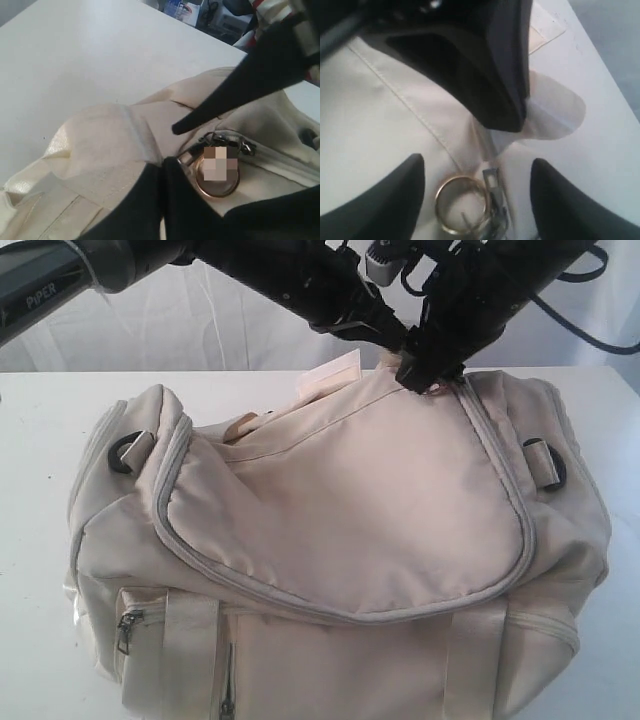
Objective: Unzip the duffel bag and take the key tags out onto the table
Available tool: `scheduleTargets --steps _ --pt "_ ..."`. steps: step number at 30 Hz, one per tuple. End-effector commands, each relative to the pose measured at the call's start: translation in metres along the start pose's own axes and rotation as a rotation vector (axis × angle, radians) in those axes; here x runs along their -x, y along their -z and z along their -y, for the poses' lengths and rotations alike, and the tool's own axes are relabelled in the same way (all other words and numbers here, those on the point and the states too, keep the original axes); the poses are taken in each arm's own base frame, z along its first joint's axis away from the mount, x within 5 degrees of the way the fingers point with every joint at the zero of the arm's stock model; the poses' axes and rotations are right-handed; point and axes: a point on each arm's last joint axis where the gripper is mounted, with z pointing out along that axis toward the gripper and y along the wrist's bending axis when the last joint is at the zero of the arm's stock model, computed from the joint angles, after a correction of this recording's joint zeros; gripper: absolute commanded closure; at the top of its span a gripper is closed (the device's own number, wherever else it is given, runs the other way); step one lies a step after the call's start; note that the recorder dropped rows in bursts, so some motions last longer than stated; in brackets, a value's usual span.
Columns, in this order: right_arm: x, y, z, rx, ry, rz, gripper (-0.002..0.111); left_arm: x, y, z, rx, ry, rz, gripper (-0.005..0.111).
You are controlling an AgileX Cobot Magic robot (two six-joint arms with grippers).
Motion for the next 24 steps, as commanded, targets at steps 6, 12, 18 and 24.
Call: scheduleTargets --steps 6,12,18,24 --pt "-0.003 -0.016 0.000 0.033 0.002 -0.033 0.056 0.026 0.026 0.026 -0.068 -0.014 0.102 0.107" --pt "-0.006 -0.016 -0.002 0.059 0.005 -0.067 0.070 0.026 0.025 0.026 -0.062 -0.017 0.100 0.107" --pt "-0.006 -0.004 -0.004 0.062 0.008 -0.067 0.066 0.027 0.026 0.025 -0.058 -0.017 0.104 0.107" --pt "-0.005 -0.007 -0.003 0.058 -0.005 -0.059 0.058 0.027 0.026 0.025 -0.057 -0.017 0.105 0.107"
